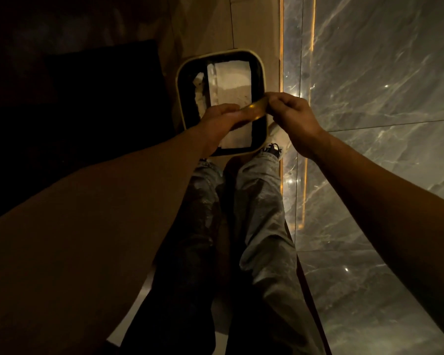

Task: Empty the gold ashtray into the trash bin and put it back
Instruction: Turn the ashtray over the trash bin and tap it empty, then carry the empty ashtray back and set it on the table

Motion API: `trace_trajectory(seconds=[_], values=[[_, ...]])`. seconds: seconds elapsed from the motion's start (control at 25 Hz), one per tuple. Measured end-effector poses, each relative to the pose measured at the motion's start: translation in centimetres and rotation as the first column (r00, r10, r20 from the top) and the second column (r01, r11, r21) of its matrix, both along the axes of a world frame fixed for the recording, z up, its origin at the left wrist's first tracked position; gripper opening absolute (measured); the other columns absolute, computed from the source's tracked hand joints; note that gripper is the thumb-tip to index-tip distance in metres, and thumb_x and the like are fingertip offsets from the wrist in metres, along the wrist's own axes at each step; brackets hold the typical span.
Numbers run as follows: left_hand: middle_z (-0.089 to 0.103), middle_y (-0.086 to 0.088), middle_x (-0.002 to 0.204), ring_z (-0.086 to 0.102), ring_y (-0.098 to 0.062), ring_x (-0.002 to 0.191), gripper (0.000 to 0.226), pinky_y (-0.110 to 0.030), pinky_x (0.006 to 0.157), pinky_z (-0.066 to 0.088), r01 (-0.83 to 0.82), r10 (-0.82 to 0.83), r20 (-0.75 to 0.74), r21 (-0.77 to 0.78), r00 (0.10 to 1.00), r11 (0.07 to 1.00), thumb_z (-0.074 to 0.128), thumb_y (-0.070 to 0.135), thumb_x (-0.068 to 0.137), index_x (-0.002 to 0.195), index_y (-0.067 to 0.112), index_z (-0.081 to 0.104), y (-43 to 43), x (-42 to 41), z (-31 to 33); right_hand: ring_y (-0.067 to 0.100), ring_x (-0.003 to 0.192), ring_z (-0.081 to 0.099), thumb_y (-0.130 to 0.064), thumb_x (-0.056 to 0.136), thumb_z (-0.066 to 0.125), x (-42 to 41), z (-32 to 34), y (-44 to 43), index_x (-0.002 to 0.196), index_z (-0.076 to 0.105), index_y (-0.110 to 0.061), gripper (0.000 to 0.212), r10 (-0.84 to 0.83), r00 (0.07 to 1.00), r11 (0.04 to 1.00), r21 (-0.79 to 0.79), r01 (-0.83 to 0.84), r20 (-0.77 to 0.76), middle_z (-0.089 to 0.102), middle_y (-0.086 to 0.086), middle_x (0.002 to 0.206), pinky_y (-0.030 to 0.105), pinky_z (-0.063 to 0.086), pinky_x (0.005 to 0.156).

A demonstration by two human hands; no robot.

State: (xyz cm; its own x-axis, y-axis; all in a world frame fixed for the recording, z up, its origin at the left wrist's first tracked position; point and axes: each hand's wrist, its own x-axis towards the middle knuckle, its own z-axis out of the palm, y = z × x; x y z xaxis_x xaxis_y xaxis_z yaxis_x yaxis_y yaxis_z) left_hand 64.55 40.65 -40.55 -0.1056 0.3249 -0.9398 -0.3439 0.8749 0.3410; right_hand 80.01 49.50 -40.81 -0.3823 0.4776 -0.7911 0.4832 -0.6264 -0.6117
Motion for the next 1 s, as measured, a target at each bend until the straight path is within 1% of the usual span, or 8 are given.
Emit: trace_trajectory(seconds=[0.12, 0.28, 0.44, 0.6, 0.72, 0.84, 0.92, 1.0], values=[[0.067, -0.006, 0.128, 0.062, -0.021, 0.120, 0.057, -0.036, 0.106, 0.047, -0.089, 0.090, 0.077, -0.019, 0.993, 0.996, 0.069, 0.049, 0.083, 0.126, 0.011, 0.064, 0.5, 0.1, 0.6, 0.016, 0.094, 0.061, -0.025, 0.098, 0.051, 0.4, -0.1, -0.1, 0.094, 0.065, -0.019, 0.015, -0.003, 1.000, 1.000, -0.027, 0.002, -0.004, 0.065, 0.002, 0.093, 0.027, 0.047, 0.081], [0.061, 0.000, 0.132, 0.057, -0.018, 0.114, 0.057, -0.028, 0.074, 0.050, -0.185, 0.190, 0.007, -0.191, 0.982, 0.964, 0.055, 0.058, 0.090, 0.134, 0.022, 0.056, 0.9, 0.1, 1.7, 0.014, 0.089, 0.064, -0.033, 0.097, 0.053, 0.9, 0.5, -0.5, 0.086, 0.060, -0.021, 0.017, 0.022, 1.000, 0.999, -0.049, -0.022, -0.001, 0.064, 0.000, 0.091, 0.026, 0.052, 0.078], [0.058, -0.004, 0.138, 0.055, -0.023, 0.124, 0.040, -0.032, 0.087, 0.050, -0.215, 0.214, -0.021, -0.162, 0.977, 0.963, 0.045, 0.041, 0.100, 0.135, 0.025, 0.054, 1.1, 0.4, 2.7, 0.025, 0.090, 0.063, -0.039, 0.097, 0.051, 1.0, 1.6, -0.9, 0.094, 0.052, -0.019, 0.020, 0.057, 0.996, 0.998, -0.020, -0.056, 0.075, 0.064, 0.008, 0.093, 0.042, 0.054, 0.085], [0.055, -0.003, 0.132, 0.055, -0.027, 0.118, 0.024, -0.035, 0.080, 0.054, -0.197, 0.191, -0.145, -0.027, 0.971, 0.980, 0.040, 0.031, 0.104, 0.119, 0.026, 0.058, 1.3, 1.3, 5.1, 0.037, 0.094, 0.066, -0.037, 0.099, 0.048, 1.0, 3.9, -0.8, 0.105, 0.048, -0.018, 0.020, 0.066, 0.993, 0.994, 0.084, -0.074, 0.095, 0.065, 0.019, 0.102, 0.049, 0.056, 0.082], [0.058, -0.002, 0.118, 0.058, -0.029, 0.116, 0.016, -0.044, 0.095, 0.053, -0.196, 0.207, -0.216, 0.069, 0.954, 0.978, 0.044, 0.028, 0.103, 0.110, 0.025, 0.058, 1.2, 1.4, 7.7, 0.033, 0.093, 0.064, -0.032, 0.102, 0.042, 0.5, 6.7, -0.4, 0.110, 0.049, -0.011, 0.023, 0.097, 0.992, 0.966, 0.231, -0.114, 0.080, 0.062, 0.013, 0.102, 0.048, 0.056, 0.079], [0.062, 0.000, 0.116, 0.061, -0.020, 0.109, 0.029, -0.047, 0.101, 0.052, -0.191, 0.226, -0.240, 0.162, 0.944, 0.968, 0.053, 0.020, 0.097, 0.125, 0.022, 0.061, 1.3, 1.4, 11.8, 0.024, 0.093, 0.060, -0.027, 0.102, 0.042, 0.2, 10.7, 0.2, 0.114, 0.054, -0.008, 0.025, 0.076, 0.994, 0.937, 0.337, -0.098, 0.076, 0.061, 0.007, 0.103, 0.047, 0.054, 0.081], [0.060, -0.005, 0.132, 0.064, -0.015, 0.105, 0.046, -0.030, 0.089, 0.059, -0.073, 0.126, -0.292, 0.187, 0.948, 0.980, 0.059, 0.017, 0.093, 0.139, 0.020, 0.053, 1.7, 1.2, 15.2, 0.025, 0.097, 0.060, -0.022, 0.101, 0.043, 0.2, 13.7, 0.9, 0.117, 0.057, -0.006, 0.026, 0.058, 0.996, 0.927, 0.368, -0.078, 0.064, 0.062, 0.007, 0.106, 0.047, 0.054, 0.083], [0.051, -0.006, 0.144, 0.062, -0.006, 0.096, 0.067, -0.009, 0.069, 0.055, 0.070, 0.003, -0.352, 0.193, 0.936, 0.979, 0.067, 0.015, 0.086, 0.148, 0.021, 0.042, 1.9, 1.3, 19.1, 0.027, 0.104, 0.060, -0.022, 0.101, 0.045, 0.2, 17.3, 1.6, 0.123, 0.058, -0.007, 0.030, 0.047, 0.998, 0.917, 0.393, -0.064, 0.052, 0.060, 0.009, 0.113, 0.047, 0.055, 0.086]])
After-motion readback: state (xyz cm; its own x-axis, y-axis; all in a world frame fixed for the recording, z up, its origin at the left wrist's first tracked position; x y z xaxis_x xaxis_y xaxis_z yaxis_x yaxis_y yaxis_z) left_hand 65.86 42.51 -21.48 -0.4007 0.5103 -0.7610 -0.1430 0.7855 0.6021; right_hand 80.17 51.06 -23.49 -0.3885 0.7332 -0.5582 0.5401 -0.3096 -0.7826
